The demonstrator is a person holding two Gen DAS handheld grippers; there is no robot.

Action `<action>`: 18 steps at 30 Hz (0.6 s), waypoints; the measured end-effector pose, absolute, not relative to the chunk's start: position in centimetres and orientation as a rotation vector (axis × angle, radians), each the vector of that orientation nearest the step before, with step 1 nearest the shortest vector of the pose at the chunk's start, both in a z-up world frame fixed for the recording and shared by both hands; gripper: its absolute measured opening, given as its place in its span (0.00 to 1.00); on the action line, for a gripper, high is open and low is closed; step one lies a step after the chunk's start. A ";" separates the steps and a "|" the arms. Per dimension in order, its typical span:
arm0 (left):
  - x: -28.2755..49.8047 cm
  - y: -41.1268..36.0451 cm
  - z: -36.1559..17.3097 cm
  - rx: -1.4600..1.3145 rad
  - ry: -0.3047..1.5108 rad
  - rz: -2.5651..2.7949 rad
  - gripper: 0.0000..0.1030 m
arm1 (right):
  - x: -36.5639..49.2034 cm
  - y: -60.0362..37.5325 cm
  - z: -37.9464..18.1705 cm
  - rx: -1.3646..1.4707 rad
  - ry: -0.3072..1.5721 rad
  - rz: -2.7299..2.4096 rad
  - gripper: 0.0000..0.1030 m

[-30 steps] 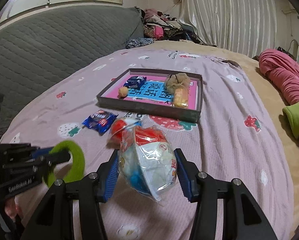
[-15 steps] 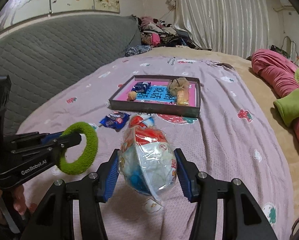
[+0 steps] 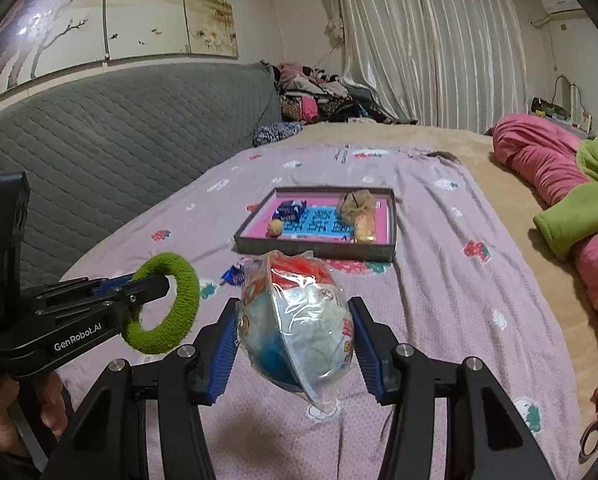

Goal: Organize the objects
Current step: 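Lift green ring with left tool while right tool carries blue egg toward tray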

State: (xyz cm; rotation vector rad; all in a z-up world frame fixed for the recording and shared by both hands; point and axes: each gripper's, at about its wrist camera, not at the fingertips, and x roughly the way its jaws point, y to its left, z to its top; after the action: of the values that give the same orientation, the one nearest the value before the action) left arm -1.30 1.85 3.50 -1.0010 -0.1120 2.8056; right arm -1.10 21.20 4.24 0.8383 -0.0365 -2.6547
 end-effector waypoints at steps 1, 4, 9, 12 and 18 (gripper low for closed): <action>-1.2 1.8 3.8 -0.990 -0.116 2.808 0.13 | -1.0 21.2 4.6 0.828 -0.033 -2.659 0.52; -1.2 1.7 4.7 -0.965 -0.116 2.818 0.13 | -1.0 21.2 5.8 0.797 -0.034 -2.667 0.52; -1.1 1.8 6.5 -0.918 -0.116 2.820 0.13 | -1.2 20.9 7.5 0.753 -0.017 -2.683 0.52; -0.9 2.2 7.5 -0.885 -0.088 2.836 0.13 | -1.2 20.7 8.8 0.720 0.000 -2.690 0.52; -1.0 2.6 8.9 -0.856 -0.055 2.870 0.13 | -1.3 20.4 10.7 0.671 0.020 -2.704 0.52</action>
State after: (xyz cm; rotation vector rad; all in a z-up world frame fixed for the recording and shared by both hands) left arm -0.97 2.58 8.87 -0.8557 -0.0547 2.8703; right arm -1.34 20.37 10.68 0.6708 0.0202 -2.7041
